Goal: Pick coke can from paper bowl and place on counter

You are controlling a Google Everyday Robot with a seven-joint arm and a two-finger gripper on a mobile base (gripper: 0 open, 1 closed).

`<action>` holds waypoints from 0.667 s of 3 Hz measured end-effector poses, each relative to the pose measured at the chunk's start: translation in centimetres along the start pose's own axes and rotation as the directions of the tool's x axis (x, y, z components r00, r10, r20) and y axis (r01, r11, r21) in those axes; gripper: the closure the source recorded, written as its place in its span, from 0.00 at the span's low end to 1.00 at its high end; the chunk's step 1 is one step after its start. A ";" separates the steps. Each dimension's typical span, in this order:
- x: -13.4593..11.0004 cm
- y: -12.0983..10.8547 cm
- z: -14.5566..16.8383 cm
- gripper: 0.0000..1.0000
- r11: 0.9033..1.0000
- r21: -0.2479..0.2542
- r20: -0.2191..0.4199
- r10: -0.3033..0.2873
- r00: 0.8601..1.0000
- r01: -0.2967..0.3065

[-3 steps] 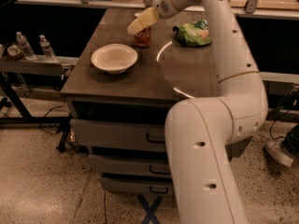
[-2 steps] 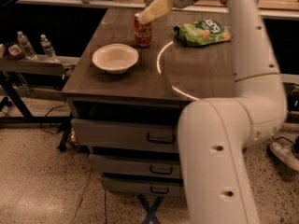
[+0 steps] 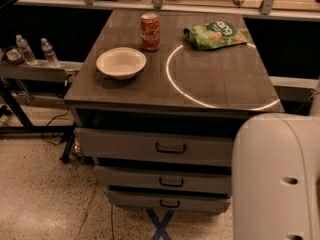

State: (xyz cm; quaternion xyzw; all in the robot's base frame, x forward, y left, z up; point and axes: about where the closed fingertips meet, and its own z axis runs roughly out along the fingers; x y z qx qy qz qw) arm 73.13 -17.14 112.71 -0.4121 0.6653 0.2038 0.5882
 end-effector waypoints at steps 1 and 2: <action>-3.4 -0.6 -8.3 0.00 0.988 0.152 0.018 -0.026 0.999 0.023; -3.8 -0.4 -8.1 0.00 0.988 0.150 0.037 -0.038 0.999 0.032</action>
Offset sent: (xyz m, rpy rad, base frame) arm -0.0335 -0.0469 0.0380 0.0046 -0.0580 -0.0995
